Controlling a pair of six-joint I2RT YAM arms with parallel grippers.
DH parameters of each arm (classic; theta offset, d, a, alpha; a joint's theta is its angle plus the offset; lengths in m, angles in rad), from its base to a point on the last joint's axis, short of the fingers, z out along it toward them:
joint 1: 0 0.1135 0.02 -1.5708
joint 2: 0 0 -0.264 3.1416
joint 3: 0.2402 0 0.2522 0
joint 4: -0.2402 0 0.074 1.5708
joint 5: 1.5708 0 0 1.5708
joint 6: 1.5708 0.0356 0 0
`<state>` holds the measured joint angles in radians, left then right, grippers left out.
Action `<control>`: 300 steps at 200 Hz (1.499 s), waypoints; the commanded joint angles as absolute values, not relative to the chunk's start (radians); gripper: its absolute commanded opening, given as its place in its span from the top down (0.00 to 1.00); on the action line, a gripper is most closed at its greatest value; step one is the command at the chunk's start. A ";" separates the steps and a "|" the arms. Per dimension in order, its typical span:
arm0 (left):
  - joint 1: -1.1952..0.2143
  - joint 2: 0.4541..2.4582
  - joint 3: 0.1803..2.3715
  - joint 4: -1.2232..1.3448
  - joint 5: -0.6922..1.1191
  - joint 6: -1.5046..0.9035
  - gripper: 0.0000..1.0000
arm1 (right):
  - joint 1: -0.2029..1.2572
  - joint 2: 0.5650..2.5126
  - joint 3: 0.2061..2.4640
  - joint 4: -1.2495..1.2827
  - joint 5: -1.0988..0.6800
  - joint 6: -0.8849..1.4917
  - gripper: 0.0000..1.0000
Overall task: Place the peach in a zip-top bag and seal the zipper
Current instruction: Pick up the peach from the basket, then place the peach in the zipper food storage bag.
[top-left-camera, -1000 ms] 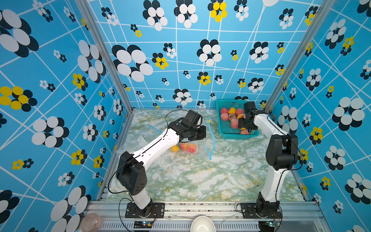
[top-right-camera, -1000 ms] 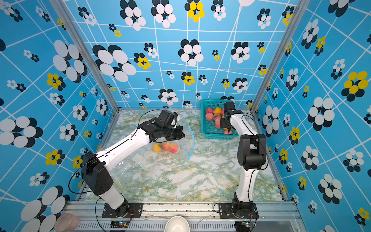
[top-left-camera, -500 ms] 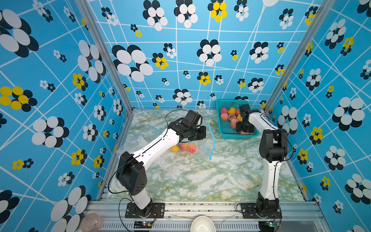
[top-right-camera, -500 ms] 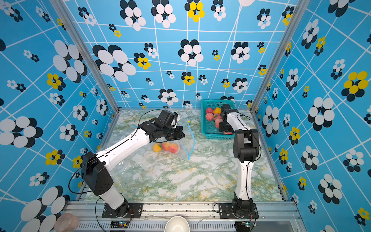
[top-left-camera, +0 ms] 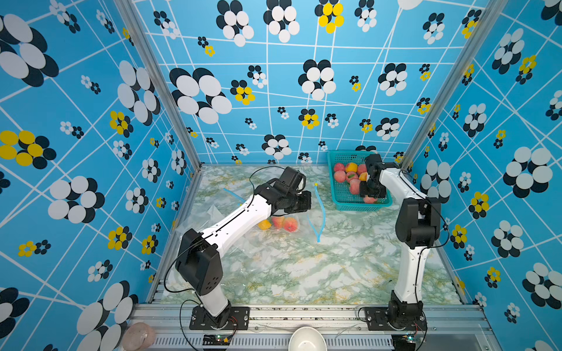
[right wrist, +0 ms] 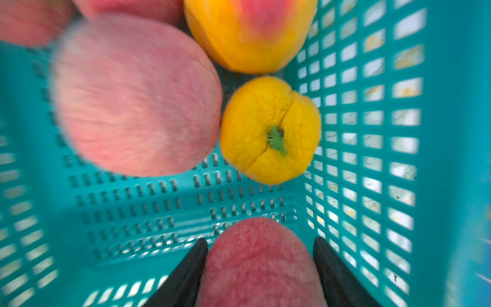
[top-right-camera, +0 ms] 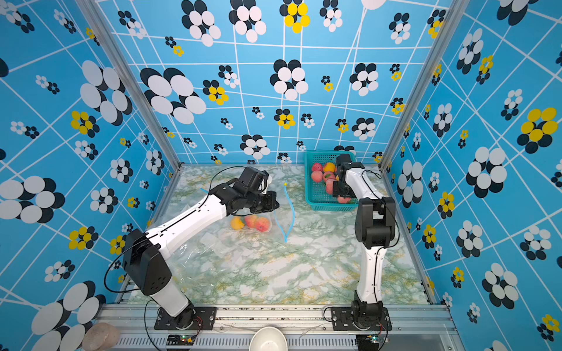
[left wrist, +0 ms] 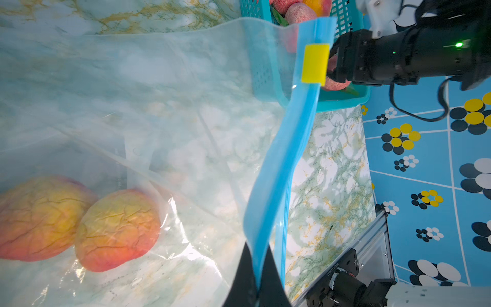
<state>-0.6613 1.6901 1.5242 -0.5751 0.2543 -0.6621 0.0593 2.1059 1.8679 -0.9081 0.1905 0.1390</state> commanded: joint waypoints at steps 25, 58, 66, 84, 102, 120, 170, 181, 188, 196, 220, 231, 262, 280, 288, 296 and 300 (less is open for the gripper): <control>-0.650 1.693 1.530 -0.557 0.279 -0.674 1.00 | 0.106 1.818 1.757 -0.828 -0.057 0.186 0.37; -0.643 1.712 1.555 -0.558 0.290 -0.686 1.00 | 0.243 1.622 1.564 -0.692 -0.232 0.260 0.37; -0.643 1.718 1.563 -0.560 0.291 -0.689 1.00 | 0.274 1.573 1.509 -0.636 -0.291 0.295 0.37; -0.641 1.730 1.578 -0.561 0.294 -0.692 1.00 | 0.341 1.495 1.407 -0.520 -0.398 0.371 0.37; -0.640 1.735 1.590 -0.560 0.298 -0.695 1.00 | 0.393 1.454 1.331 -0.446 -0.461 0.434 0.37; -0.640 1.728 1.592 -0.559 0.296 -0.697 1.00 | 0.428 1.424 1.250 -0.380 -0.491 0.489 0.37; -0.640 1.688 1.585 -0.547 0.323 -0.705 1.00 | 0.453 1.454 1.062 -0.165 -0.563 0.617 0.37; -0.641 1.677 1.583 -0.543 0.325 -0.709 1.00 | 0.459 1.478 1.050 -0.146 -0.556 0.629 0.37; -0.641 1.668 1.582 -0.543 0.325 -0.709 1.00 | 0.460 1.491 1.046 -0.134 -0.551 0.637 0.36; -0.641 1.658 1.580 -0.543 0.325 -0.709 1.00 | 0.460 1.502 1.041 -0.127 -0.542 0.643 0.36; -0.646 1.632 1.571 -0.549 0.325 -0.703 1.00 | 0.468 1.522 1.057 -0.166 -0.485 0.632 0.33; -0.650 1.628 1.568 -0.552 0.329 -0.699 1.00 | 0.472 1.528 1.072 -0.195 -0.456 0.626 0.31; -0.663 1.631 1.561 -0.557 0.321 -0.692 1.00 | 0.472 1.523 1.108 -0.251 -0.421 0.626 0.26; -0.664 1.635 1.553 -0.550 0.319 -0.695 1.00 | 0.472 1.500 1.120 -0.275 -0.411 0.622 0.25; -0.664 1.635 1.549 -0.548 0.317 -0.695 1.00 | 0.472 1.485 1.123 -0.283 -0.403 0.620 0.25; -0.663 1.636 1.548 -0.548 0.312 -0.695 1.00 | 0.472 1.467 1.124 -0.299 -0.393 0.617 0.25; -0.664 1.635 1.549 -0.549 0.309 -0.695 1.00 | 0.471 1.458 1.124 -0.306 -0.385 0.614 0.25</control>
